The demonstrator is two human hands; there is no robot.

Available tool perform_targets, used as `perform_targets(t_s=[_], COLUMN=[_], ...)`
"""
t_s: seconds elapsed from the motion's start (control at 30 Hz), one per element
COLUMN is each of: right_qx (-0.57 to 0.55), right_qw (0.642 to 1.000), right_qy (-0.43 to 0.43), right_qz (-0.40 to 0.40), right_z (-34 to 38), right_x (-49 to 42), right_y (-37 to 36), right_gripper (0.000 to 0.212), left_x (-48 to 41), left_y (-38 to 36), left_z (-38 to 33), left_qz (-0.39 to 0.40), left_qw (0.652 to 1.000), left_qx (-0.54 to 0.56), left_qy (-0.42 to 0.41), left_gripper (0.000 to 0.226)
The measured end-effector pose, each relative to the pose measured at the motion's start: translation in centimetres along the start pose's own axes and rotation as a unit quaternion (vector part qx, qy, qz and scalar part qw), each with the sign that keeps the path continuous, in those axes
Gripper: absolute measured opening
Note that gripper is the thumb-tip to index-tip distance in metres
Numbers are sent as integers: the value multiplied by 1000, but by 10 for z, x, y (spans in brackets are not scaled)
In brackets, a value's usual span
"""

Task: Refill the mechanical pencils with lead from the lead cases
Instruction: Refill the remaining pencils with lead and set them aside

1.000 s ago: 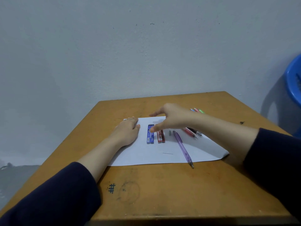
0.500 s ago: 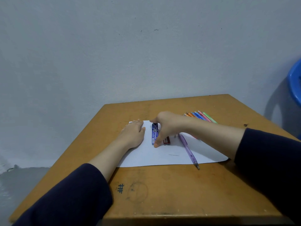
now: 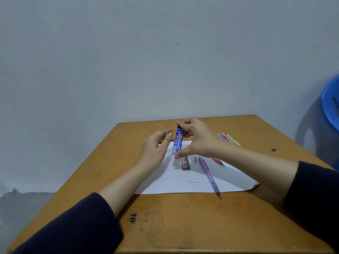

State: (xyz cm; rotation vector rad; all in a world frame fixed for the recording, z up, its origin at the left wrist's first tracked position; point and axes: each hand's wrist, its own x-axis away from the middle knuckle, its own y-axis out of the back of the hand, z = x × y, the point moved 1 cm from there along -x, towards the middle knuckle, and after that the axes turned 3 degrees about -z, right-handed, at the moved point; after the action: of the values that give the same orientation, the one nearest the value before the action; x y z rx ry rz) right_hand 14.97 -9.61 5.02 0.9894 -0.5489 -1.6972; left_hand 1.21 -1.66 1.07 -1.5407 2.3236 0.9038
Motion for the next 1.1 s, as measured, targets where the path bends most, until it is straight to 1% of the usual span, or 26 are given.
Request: perform_targets(t_s=[0.1, 0.23, 0.37, 0.5, 0.6, 0.73, 0.83, 0.93, 1.0, 1.1], right_qx=[-31, -52, -57, -130, -142, -136, -143, -140, -143, -190], right_qw=[999, 997, 996, 987, 982, 978, 976, 978, 978, 972], right_qy=[7, 21, 45, 64, 81, 72, 68, 64, 65, 42], right_qz=[-34, -47, -51, -74, -99, -140, -151, -142, -137, -128], right_z=[-5, -11, -19, -34, -44, -51, -52, -50, -48, -46], right_x=[8, 18, 23, 21, 21, 22, 24, 27, 29, 31], right_y=[4, 8, 10, 12, 12, 17, 19, 21, 22, 21], right_gripper=[108, 105, 99, 78, 64, 45, 40, 38, 35, 34], left_x=[6, 12, 14, 14, 13, 12, 11, 9, 7, 7], left_y=[-3, -6, -7, -7, -7, -7, -6, -3, 0, 2], left_z=[-11, -20, -22, -24, -22, -20, -19, -19, -19, -20], left_qz=[5, 11, 14, 18, 32, 49, 60, 85, 94, 98], left_qw=[997, 997, 997, 998, 998, 995, 993, 994, 993, 992], left_qx=[72, 82, 68, 53, 20, -17, -26, -17, -18, -22], left_qy=[0, -10, -23, -42, -57, -87, -96, -68, -66, -78], left_gripper=[14, 20, 26, 28, 33, 39, 40, 40, 45, 46])
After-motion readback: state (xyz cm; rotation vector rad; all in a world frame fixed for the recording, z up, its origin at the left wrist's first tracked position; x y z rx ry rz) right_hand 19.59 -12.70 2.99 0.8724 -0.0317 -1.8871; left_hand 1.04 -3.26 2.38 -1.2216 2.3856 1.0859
